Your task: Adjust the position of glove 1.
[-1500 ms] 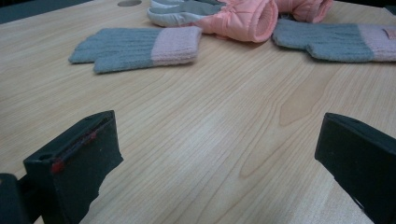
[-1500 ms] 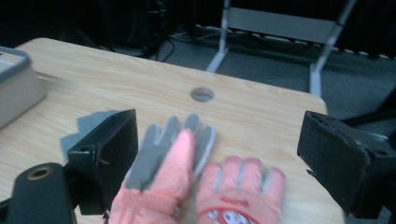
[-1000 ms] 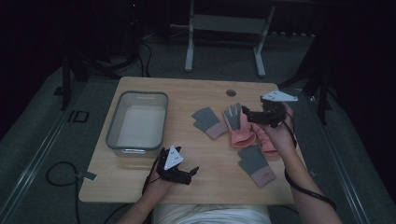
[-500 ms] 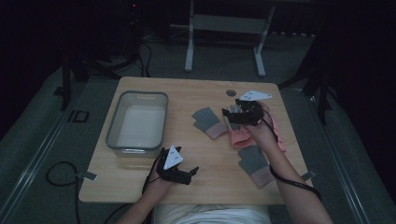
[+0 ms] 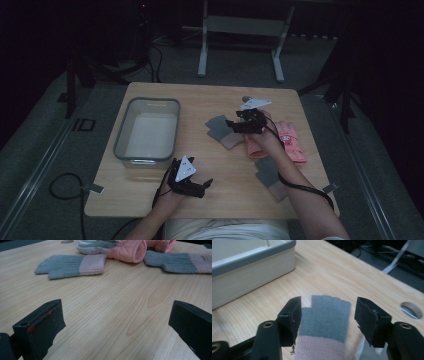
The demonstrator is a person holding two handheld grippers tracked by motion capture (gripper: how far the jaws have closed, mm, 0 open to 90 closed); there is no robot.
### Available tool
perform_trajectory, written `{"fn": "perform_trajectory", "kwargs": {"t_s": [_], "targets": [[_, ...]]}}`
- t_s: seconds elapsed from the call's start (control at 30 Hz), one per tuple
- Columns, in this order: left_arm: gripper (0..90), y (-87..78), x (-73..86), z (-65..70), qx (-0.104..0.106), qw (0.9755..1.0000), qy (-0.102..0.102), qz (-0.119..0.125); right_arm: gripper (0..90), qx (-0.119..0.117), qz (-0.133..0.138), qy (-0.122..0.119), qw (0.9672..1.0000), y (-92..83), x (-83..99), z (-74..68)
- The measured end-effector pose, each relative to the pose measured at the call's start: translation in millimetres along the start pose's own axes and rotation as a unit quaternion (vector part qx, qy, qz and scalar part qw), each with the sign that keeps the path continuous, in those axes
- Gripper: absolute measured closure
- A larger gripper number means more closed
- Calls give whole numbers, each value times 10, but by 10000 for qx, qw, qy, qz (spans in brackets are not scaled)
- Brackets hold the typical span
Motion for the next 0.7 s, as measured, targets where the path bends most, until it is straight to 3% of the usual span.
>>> {"fn": "perform_trajectory", "kwargs": {"t_s": [0.4, 0.67, 0.7], "targets": [[0, -2, 1, 0, 8, 10000, 22, -11, 450, -231, -526, -83, 9983, 360, 68, -40], [0, -2, 0, 3, 25, 10000, 17, -7, 490, 2, -954, -22, 9954, 597, 172, 92], [0, -1, 1, 2, 30, 10000, 9, -8, 499, 66, -1117, -33, 9937, 653, 203, 122]]}}
Point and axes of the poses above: each handheld gripper's, and its own axes: y roughly forward along the jaws, x roughly out of its underside, z roughly to its right, the point moved 5 cm from there along y, roughly forward along the jaws, and after that the axes turned 9 degrees about y, right-handed, at the moved point
